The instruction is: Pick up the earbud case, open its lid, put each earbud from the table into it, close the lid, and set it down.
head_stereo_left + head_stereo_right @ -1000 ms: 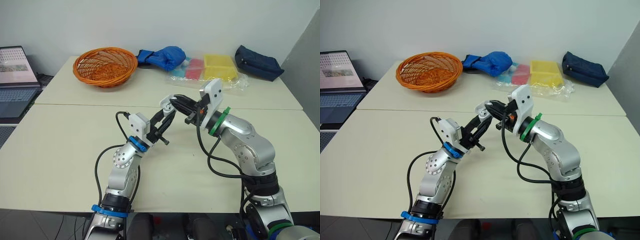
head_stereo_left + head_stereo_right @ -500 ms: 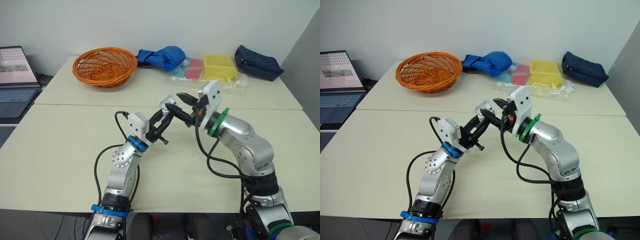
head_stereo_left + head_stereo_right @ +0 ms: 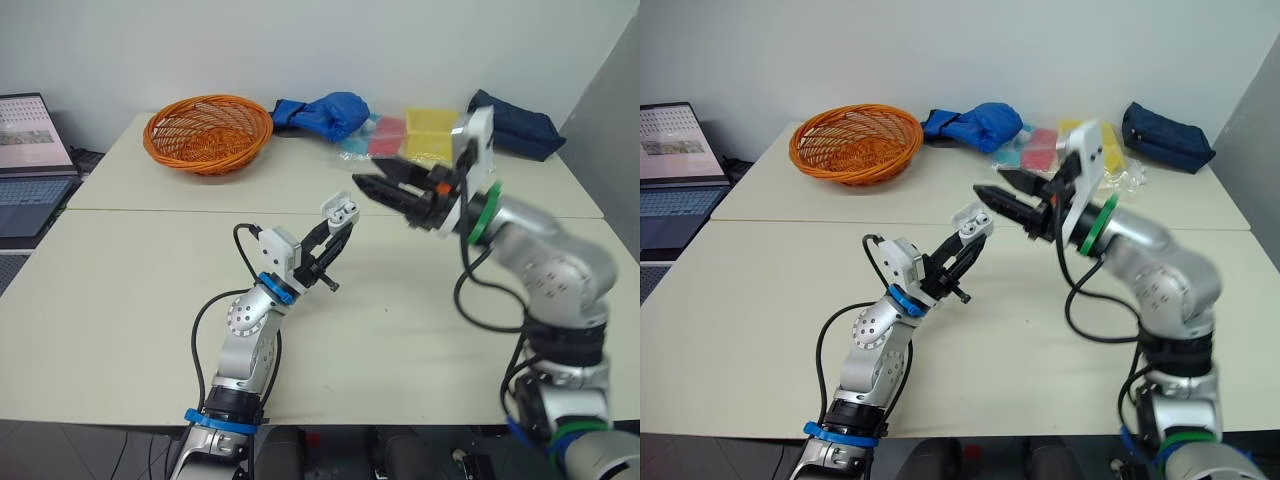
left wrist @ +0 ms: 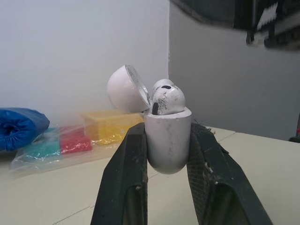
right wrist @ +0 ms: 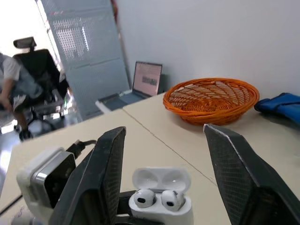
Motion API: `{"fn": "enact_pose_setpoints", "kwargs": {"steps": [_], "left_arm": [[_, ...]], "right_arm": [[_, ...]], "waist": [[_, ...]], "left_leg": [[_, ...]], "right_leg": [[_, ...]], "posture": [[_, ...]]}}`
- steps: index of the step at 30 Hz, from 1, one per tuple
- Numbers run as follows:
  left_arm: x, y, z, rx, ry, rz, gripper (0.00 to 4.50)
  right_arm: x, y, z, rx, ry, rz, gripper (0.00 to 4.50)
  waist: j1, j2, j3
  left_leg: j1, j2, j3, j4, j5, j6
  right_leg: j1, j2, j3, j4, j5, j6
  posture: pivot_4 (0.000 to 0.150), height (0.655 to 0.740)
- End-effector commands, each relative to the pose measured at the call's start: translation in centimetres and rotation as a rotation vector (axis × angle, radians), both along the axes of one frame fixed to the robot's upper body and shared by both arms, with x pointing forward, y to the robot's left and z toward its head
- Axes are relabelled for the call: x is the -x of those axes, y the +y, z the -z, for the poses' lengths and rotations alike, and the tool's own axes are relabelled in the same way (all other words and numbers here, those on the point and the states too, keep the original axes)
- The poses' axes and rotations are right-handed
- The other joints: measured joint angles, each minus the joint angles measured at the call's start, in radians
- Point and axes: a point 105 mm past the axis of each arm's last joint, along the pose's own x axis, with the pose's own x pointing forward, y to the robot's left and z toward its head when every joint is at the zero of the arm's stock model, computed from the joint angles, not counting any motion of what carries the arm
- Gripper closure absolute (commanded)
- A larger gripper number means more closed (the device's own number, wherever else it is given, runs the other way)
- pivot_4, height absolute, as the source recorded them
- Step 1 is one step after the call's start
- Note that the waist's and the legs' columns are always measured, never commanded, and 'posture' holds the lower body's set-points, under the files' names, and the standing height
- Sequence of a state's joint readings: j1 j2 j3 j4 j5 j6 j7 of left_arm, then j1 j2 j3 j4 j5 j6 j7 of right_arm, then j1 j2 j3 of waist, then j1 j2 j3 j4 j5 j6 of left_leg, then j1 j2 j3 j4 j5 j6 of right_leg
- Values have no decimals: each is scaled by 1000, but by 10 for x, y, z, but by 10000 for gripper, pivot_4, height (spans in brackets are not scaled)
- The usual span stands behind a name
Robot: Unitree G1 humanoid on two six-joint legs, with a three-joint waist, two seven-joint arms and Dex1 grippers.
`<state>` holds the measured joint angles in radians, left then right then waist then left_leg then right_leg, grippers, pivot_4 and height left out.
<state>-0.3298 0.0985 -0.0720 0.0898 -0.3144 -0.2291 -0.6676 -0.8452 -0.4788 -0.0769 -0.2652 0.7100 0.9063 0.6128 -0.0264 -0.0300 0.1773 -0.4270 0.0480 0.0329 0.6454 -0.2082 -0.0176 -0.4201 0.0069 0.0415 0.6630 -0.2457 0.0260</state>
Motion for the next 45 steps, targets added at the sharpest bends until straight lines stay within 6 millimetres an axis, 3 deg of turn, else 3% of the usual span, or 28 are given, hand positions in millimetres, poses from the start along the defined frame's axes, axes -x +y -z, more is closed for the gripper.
{"fn": "enact_pose_setpoints", "kwargs": {"steps": [1, 5, 7, 14, 19, 26, 35, 39, 42, 45], "left_arm": [[4, -2, -13, 21, -58, 25, 37526], [6, -6, -13, 13, -63, 52, 37526], [8, -8, -12, 8, -63, 65, 37526], [11, -13, -12, -13, -76, 86, 37526], [9, -12, -12, -13, -71, 78, 37526], [8, -10, -13, -6, -70, 57, 37526], [6, -11, -15, -3, -72, 54, 37526], [4, -10, -16, 1, -70, 47, 37526], [2, -7, -15, -13, -53, 53, 37526], [-4, -3, -18, -3, -1, 75, 37526]], "right_arm": [[-17, -3, 14, 162, 1, 26, 22890], [-46, -9, 27, 270, 23, 84, 37721], [-50, -2, 35, 339, 2, 50, 44844], [-63, 29, 20, 310, -30, 27, 44844], [-41, 45, 23, 347, -25, -141, 44844], [-22, 33, 42, 495, -8, -199, 44844], [-18, 23, 41, 524, -67, -141, 44844], [-25, 12, 26, 375, -89, -16, 44844], [-21, -10, 1, 207, -117, 32, 44844], [-9, -30, -2, 211, -144, 28, 39455]], "waist": [[0, 0, 0], [-2, 0, 0], [-2, 0, 0], [-3, 0, 0], [1, 0, 0], [0, 0, 0], [-2, 0, 0], [-2, 0, 0], [-1, 0, 0], [2, 0, 0]], "left_leg": [[0, 0, 0, 0, 0, 0], [0, 0, 1, 0, 0, 0], [-1, 0, 1, -1, 0, 0], [-2, 0, 1, -1, 0, 0], [-3, 0, 0, 0, 0, 0], [-4, 0, 0, 0, 0, 0], [-3, 0, 0, 0, 0, 0], [-3, 0, 0, 0, 0, 0], [-3, 0, 0, 0, 0, 0], [-4, -1, 0, 0, 0, 0]], "right_leg": [[0, 0, 0, 0, 0, 0], [-1, 0, 1, 0, 1, -2], [-1, 0, 1, 0, 1, -2], [-2, 1, 0, 0, 1, -3], [-2, 0, 0, 0, 1, -3], [-2, -1, -1, -1, 1, -3], [-3, 0, -1, 0, 1, -3], [-3, 0, 0, 0, 1, -3], [-3, 0, 0, 0, 1, -3], [-2, 0, -1, 0, 1, -3]], "posture": [[1500, 7400], [1500, 7400], [1500, 7400], [1500, 7400], [1500, 7400], [1500, 7400], [1500, 7400], [1500, 7400], [1500, 7400], [1500, 7400]]}}
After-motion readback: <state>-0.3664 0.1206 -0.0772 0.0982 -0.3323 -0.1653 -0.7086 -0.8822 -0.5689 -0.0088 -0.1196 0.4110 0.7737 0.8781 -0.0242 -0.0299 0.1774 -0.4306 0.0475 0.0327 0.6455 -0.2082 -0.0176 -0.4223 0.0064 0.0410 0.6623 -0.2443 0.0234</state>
